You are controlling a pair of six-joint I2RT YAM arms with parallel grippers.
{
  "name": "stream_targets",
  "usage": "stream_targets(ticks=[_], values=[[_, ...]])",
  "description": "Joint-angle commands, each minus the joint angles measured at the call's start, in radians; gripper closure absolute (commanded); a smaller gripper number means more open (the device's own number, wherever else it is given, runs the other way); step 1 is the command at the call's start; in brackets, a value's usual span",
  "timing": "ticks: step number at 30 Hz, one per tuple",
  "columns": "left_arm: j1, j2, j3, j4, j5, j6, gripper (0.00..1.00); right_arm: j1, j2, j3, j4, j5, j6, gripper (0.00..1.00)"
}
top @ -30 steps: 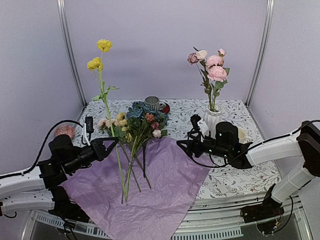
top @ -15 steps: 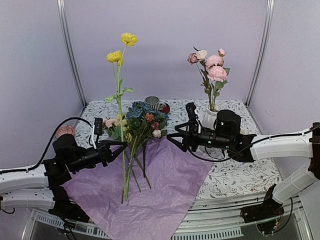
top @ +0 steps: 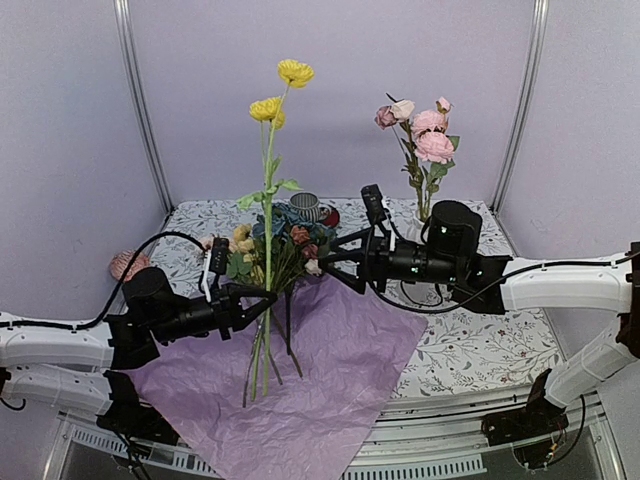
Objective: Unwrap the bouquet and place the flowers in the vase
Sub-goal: Pass from the left arm to the right
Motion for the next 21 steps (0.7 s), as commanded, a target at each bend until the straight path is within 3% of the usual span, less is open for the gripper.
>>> stream_targets(ticks=[1, 9, 21], values=[[-0.028, 0.029, 0.050, 0.076, 0.037, 0.036, 1.00, 0.006, 0.005, 0.042, 0.011, -0.049, 0.039, 0.24], [-0.055, 0.080, 0.059, 0.115, 0.054, 0.051, 1.00, 0.005, 0.004, 0.083, 0.008, -0.077, 0.070, 0.29], [-0.104, 0.174, 0.123, 0.124, 0.075, 0.076, 1.00, 0.006, 0.107, 0.169, 0.006, -0.163, 0.108, 0.49]])
